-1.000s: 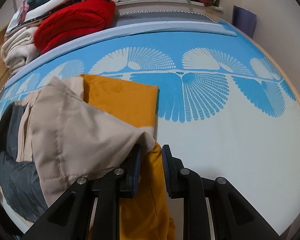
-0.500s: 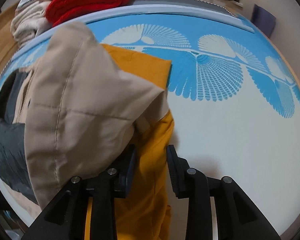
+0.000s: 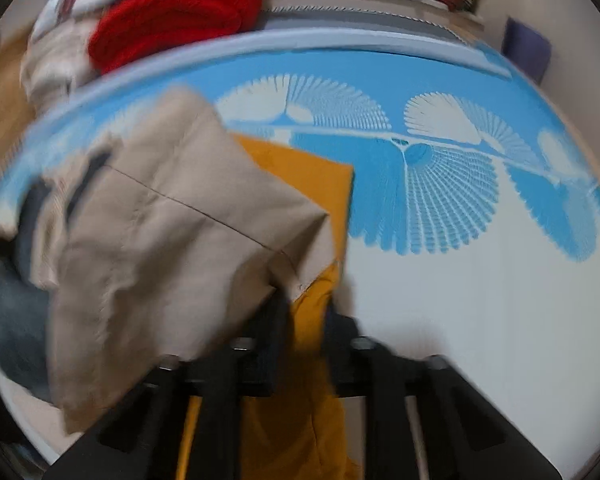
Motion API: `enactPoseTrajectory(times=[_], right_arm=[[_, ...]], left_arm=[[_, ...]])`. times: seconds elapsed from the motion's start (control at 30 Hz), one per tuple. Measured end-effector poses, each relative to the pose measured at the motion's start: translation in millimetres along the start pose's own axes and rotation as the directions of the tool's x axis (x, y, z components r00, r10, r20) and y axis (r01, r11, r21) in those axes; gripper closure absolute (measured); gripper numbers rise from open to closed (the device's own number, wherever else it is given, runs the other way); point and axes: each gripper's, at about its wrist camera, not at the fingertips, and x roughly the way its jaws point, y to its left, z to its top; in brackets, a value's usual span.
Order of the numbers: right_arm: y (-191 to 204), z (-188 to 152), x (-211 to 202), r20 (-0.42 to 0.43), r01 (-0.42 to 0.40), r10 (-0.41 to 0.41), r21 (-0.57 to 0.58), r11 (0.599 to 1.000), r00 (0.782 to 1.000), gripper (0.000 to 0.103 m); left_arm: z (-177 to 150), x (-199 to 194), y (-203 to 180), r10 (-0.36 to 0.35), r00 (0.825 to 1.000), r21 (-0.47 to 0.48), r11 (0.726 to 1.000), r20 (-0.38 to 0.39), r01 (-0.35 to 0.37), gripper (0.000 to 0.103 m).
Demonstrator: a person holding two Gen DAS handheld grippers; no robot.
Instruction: Fold large clothes
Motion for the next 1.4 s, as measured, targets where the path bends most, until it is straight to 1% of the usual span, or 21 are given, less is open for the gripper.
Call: enactPoseTrajectory(times=[0.03, 0.1, 0.13, 0.17, 0.2, 0.23, 0.3, 0.37, 0.43, 0.5, 0.63, 0.77, 0.87, 1.0, 1.03, 1.1, 1.17, 1.27, 1.3, 1.33, 1.4], right_arm=[[-6.3, 3.8, -0.4, 0.010, -0.025, 0.024, 0.059, 0.998, 1.000, 0.093], [-31.0, 7.8, 5.4, 0.007, -0.069, 0.070, 0.261, 0.963, 0.998, 0.094], [-40.6, 5.5, 11.3, -0.016, -0.065, 0.075, 0.331, 0.941, 0.997, 0.094], [-46.3, 2.8, 17.4, -0.042, -0.061, 0.083, 0.379, 0.923, 0.996, 0.094], [-49.9, -0.7, 25.1, -0.079, -0.047, 0.088, 0.417, 0.908, 0.993, 0.094], [-48.7, -0.5, 28.0, -0.098, -0.030, 0.077, 0.410, 0.912, 0.992, 0.094], [-37.2, 3.1, 28.1, -0.106, 0.006, 0.031, 0.335, 0.942, 0.994, 0.094], [-24.1, 6.6, 26.8, -0.104, 0.030, -0.004, 0.257, 0.966, 0.995, 0.091], [-14.3, 8.8, 25.3, -0.095, 0.052, -0.035, 0.191, 0.980, 0.995, 0.088], [-5.8, 11.0, 22.8, -0.075, 0.062, -0.052, 0.146, 0.987, 0.996, 0.083], [-1.3, 14.4, 20.3, -0.041, 0.077, -0.073, 0.092, 0.993, 0.996, 0.080], [7.7, 15.8, 12.6, 0.012, 0.067, -0.067, 0.042, 0.997, 0.998, 0.077], [9.7, 19.1, 11.5, 0.036, 0.045, -0.047, 0.050, 0.998, 0.998, 0.077], [11.0, 21.4, 10.1, 0.063, 0.024, -0.028, 0.064, 0.998, 0.998, 0.077], [10.8, 21.7, 9.8, 0.066, 0.022, -0.026, 0.072, 0.997, 0.997, 0.077], [6.4, 22.2, 8.6, 0.078, 0.009, -0.017, 0.110, 0.994, 0.997, 0.082], [-3.7, 22.6, 6.9, 0.096, -0.024, 0.007, 0.184, 0.983, 0.995, 0.100], [-38.5, 18.1, 7.2, 0.118, -0.103, 0.059, 0.410, 0.906, 0.991, 0.100], [-45.4, 16.5, 8.4, 0.116, -0.106, 0.060, 0.448, 0.888, 0.991, 0.100], [-50.7, 14.6, 12.0, 0.094, -0.087, 0.048, 0.476, 0.875, 0.994, 0.100], [-49.7, 13.4, 19.0, 0.050, -0.043, 0.022, 0.469, 0.882, 0.998, 0.100]], left_arm=[[3.0, 1.7, 19.3, -0.015, 1.000, -0.115, 0.993, -0.006, 0.015, 0.095], [-3.0, 16.3, 54.7, -0.049, 0.996, -0.325, 0.945, -0.070, 0.023, 0.095], [-9.0, 26.8, 65.3, -0.092, 0.989, -0.395, 0.918, -0.114, 0.040, 0.095], [-12.2, 33.1, 67.7, -0.115, 0.983, -0.415, 0.909, -0.141, 0.047, 0.095], [-11.6, 33.6, 64.8, -0.108, 0.983, -0.397, 0.917, -0.147, 0.041, 0.095], [-9.0, 31.5, 58.9, -0.080, 0.986, -0.356, 0.934, -0.147, 0.023, 0.093], [-5.0, 26.0, 50.7, -0.050, 0.990, -0.305, 0.952, -0.131, 0.008, 0.092], [-2.6, 22.7, 50.2, -0.045, 0.993, -0.304, 0.953, -0.111, 0.009, 0.087], [0.0, 20.6, 51.0, -0.042, 0.995, -0.305, 0.952, -0.092, 0.012, 0.074], [3.3, 20.5, 46.8, -0.035, 0.996, -0.282, 0.959, -0.081, 0.010, 0.070], [8.3, 22.4, 29.4, 0.034, 0.997, -0.180, 0.983, -0.065, -0.046, 0.062], [11.7, 22.4, 18.9, 0.078, 0.996, -0.149, 0.985, -0.041, -0.083, 0.062], [11.6, 18.3, 15.3, 0.101, 0.995, -0.126, 0.987, -0.006, -0.101, 0.065], [16.9, 14.3, 21.7, 0.114, 0.993, -0.140, 0.984, 0.022, -0.110, 0.092], [18.0, 13.7, 24.2, 0.115, 0.993, -0.153, 0.982, 0.027, -0.110, 0.095], [20.2, 11.5, 31.2, 0.113, 0.993, -0.193, 0.976, 0.042, -0.103, 0.098], [22.4, 8.6, 39.4, 0.123, 0.991, -0.241, 0.965, 0.055, -0.107, 0.100], [22.9, 10.4, 53.6, 0.112, 0.993, -0.325, 0.941, 0.045, -0.092, 0.101], [22.5, 12.0, 55.2, 0.103, 0.994, -0.336, 0.938, 0.035, -0.086, 0.101], [22.1, 15.4, 55.4, 0.089, 0.996, -0.340, 0.937, 0.016, -0.079, 0.101], [21.3, 22.3, 51.0, 0.081, 0.996, -0.319, 0.944, -0.026, -0.086, 0.100]])
